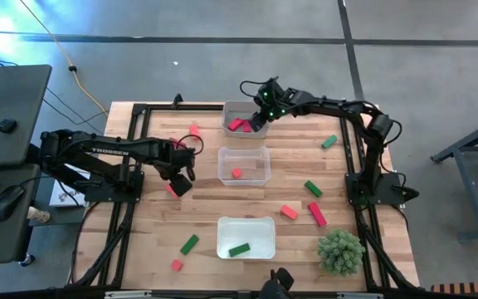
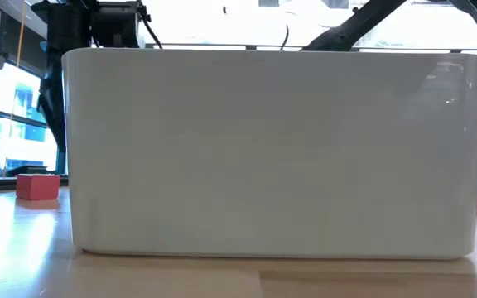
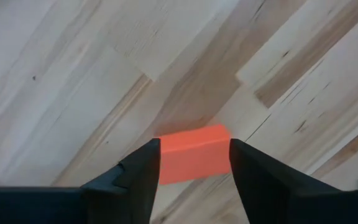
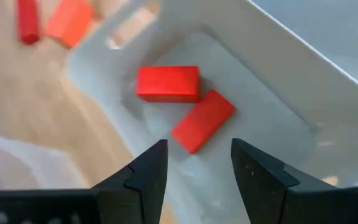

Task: Sort & place blocks by color
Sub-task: Put the orange block into the transparent bin

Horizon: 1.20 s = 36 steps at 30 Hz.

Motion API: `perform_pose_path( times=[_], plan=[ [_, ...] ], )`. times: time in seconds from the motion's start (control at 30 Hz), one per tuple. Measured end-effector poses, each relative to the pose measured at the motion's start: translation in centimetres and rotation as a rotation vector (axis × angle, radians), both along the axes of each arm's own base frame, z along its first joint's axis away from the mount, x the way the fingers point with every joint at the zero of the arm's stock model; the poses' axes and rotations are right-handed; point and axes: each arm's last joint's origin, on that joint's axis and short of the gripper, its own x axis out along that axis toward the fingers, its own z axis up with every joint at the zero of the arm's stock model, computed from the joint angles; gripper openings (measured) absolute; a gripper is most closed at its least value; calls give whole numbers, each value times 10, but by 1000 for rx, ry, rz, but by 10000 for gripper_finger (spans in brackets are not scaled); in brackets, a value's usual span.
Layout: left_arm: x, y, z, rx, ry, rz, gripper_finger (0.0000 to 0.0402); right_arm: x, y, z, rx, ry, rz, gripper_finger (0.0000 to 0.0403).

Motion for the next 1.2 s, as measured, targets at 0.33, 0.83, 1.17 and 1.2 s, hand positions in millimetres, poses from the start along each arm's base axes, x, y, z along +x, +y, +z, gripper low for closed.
perform_pose_path(
  times=[0.33, 0.83, 1.17, 1.2],
  plan=[
    [-1, -1, 0, 38, 0, -401, 224, 15, 1, 62, -30, -52, 27, 166],
    [-2, -24, 0, 55, 26, -1084, 225, 29, 23, 125, -21, -137, -6, 165],
    [-12, -33, -18, 44, 77, -1202, 225, 37, 44, 124, 0, -107, -13, 165],
    [-14, -34, -22, 39, 89, -1205, 225, 38, 45, 124, 1, -107, -14, 165]
  ],
)
